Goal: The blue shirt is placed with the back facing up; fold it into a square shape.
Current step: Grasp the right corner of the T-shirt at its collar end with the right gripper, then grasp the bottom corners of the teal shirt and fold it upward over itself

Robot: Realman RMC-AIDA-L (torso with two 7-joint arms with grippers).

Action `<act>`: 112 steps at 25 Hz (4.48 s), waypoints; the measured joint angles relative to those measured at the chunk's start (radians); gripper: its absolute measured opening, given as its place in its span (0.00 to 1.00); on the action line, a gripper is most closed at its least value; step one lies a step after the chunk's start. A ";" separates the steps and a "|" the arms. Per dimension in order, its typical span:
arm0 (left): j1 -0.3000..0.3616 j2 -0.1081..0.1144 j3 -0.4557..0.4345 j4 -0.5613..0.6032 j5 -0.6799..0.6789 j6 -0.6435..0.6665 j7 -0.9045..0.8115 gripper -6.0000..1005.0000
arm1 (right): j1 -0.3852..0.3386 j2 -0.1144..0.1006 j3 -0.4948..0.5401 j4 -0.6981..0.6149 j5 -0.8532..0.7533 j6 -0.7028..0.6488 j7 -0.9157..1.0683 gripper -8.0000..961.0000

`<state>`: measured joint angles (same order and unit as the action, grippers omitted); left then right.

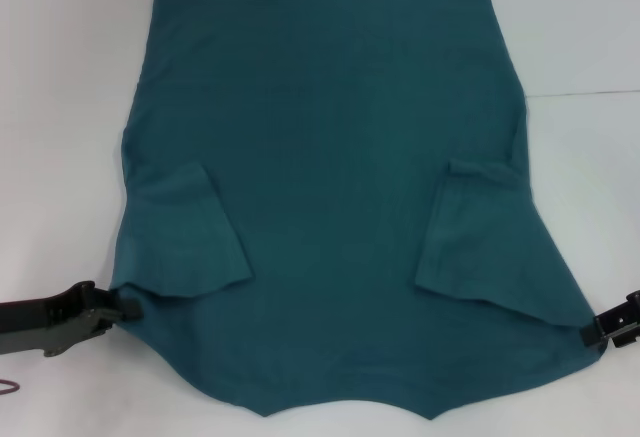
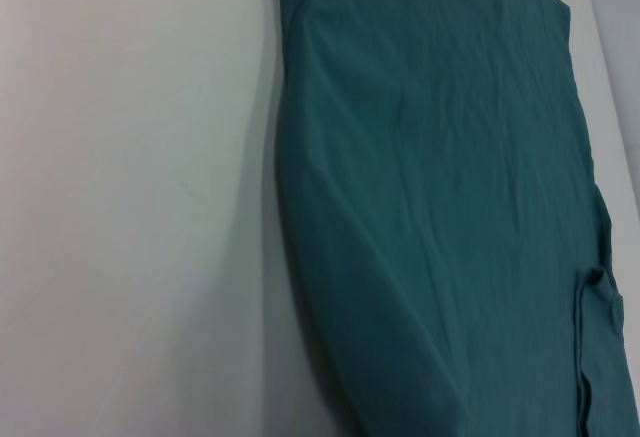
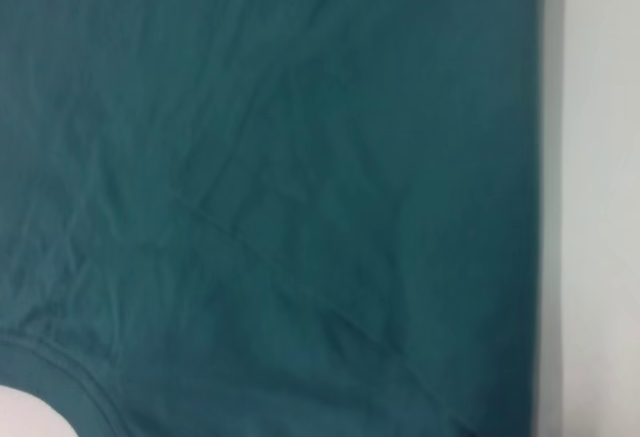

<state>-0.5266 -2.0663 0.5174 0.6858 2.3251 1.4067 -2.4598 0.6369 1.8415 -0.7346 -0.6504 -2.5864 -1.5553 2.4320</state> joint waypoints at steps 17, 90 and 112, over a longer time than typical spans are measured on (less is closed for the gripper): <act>0.004 -0.001 0.000 -0.002 0.001 -0.013 -0.001 0.04 | 0.033 0.024 -0.001 0.011 -0.053 0.021 0.006 0.60; 0.063 0.000 0.010 0.120 0.083 0.227 0.028 0.04 | -0.043 0.060 0.124 -0.051 0.048 -0.188 -0.071 0.07; 0.151 -0.030 0.002 0.227 0.130 0.417 0.067 0.04 | -0.100 0.057 0.140 -0.053 0.047 -0.273 -0.157 0.09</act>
<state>-0.3760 -2.0964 0.5194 0.9127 2.4551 1.8241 -2.3929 0.5371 1.8983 -0.5945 -0.7034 -2.5398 -1.8279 2.2753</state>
